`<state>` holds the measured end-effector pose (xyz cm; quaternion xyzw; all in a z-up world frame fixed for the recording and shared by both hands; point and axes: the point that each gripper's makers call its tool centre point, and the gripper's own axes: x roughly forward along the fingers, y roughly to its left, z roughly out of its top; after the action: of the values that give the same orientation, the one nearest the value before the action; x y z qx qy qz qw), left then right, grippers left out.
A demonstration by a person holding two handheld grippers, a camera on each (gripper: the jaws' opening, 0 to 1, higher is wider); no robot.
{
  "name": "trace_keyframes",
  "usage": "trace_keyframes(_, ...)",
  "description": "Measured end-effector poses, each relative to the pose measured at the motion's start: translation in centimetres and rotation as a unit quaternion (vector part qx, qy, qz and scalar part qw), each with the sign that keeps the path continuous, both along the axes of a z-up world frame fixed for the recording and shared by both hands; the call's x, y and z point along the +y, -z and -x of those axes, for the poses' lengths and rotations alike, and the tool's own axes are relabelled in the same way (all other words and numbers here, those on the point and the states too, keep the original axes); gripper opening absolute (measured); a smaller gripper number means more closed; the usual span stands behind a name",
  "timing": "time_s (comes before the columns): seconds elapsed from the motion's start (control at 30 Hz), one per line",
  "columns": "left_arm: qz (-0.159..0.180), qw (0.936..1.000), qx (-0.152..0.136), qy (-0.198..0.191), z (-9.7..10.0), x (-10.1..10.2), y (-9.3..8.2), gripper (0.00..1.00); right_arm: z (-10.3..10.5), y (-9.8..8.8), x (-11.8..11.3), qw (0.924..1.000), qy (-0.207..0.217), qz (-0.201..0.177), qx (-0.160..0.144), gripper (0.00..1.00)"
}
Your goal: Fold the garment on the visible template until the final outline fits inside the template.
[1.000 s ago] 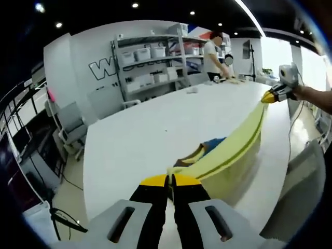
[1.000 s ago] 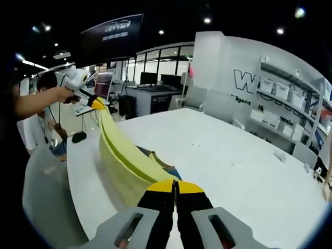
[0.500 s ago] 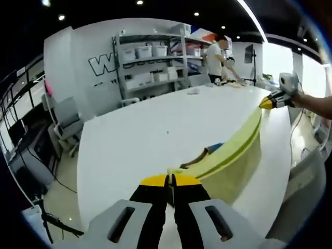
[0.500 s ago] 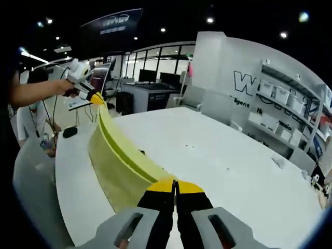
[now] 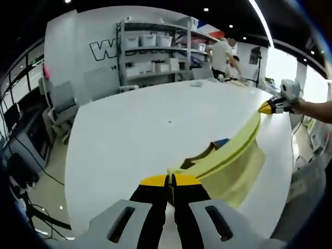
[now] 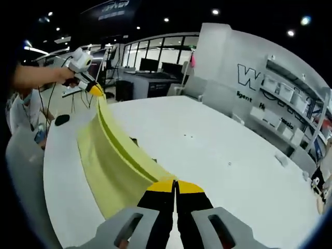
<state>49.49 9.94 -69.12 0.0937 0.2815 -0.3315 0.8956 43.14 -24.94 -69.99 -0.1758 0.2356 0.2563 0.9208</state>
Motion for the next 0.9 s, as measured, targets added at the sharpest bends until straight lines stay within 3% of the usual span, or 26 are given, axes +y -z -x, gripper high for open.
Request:
trace_keyframes(0.27,-0.009,0.9996,0.024,-0.007,-1.3,-0.4,2.3,0.08,-1.7,2.0,-0.1,0.9997,0.005,0.018,0.014,0.00)
trace_keyframes(0.53,0.001,0.9992,0.039,-0.014,-2.2,-0.6,3.6,0.08,-2.8,4.0,-0.7,0.9992,0.010,0.029,0.026,0.00)
trace_keyframes(0.73,0.013,0.9980,0.052,-0.034,-3.2,-0.6,4.8,0.08,-3.6,5.1,-1.1,0.9988,0.031,0.005,0.039,0.00)
trace_keyframes(0.9,0.009,0.9972,0.061,-0.041,-3.9,-0.8,5.8,0.08,-4.2,6.1,-1.1,0.9981,0.039,0.009,0.047,0.00)
